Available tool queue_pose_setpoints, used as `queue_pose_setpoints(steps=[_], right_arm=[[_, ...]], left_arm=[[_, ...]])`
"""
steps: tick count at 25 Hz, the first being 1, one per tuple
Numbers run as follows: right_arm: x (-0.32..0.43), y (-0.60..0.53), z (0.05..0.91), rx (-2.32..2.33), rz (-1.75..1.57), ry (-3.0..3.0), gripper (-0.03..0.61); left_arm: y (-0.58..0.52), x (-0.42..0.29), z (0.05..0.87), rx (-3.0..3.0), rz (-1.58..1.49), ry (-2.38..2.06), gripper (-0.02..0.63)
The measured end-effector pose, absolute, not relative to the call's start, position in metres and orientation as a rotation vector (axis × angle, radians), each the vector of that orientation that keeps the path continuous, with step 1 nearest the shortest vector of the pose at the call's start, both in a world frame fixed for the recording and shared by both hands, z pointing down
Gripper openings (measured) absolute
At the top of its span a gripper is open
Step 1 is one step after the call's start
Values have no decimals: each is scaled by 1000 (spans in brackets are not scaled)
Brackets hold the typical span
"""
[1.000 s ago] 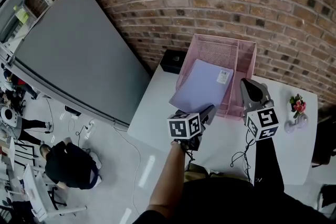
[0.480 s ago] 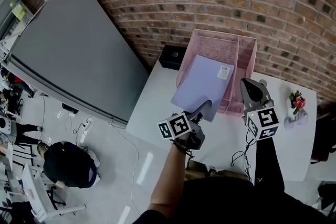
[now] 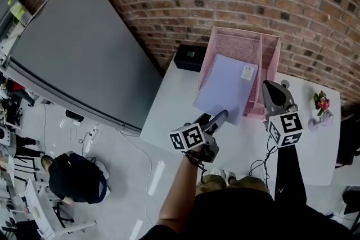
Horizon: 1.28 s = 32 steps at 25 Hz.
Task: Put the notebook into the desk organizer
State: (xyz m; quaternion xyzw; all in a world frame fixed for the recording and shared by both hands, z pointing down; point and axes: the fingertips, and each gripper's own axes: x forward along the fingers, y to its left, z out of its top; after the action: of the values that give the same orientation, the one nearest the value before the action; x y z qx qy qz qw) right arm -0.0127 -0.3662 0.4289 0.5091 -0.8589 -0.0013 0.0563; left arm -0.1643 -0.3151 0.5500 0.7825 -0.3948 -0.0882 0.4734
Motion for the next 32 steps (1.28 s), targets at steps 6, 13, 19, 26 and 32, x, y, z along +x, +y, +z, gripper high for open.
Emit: queue_pose_setpoints(steps=[6, 13, 19, 26, 32], right_arm=[[-34, -355, 422, 1572, -11, -2582, -1], [-52, -338, 414, 1607, -35, -2556, -1], [-63, -322, 407, 1650, -57, -2534, -2], [-60, -303, 412, 1702, -72, -2487, -1], [-48, -300, 416, 1737, -71, -2440, -1]], left_arm=[[-298, -190, 539, 2021, -91, -1007, 434], [-279, -208, 530, 2170, 78, -1047, 434], [-265, -210, 517, 2352, 228, -1082, 433], [-259, -204, 516, 2493, 288, -1196, 346], [-269, -205, 515, 2556, 320, -1337, 39]])
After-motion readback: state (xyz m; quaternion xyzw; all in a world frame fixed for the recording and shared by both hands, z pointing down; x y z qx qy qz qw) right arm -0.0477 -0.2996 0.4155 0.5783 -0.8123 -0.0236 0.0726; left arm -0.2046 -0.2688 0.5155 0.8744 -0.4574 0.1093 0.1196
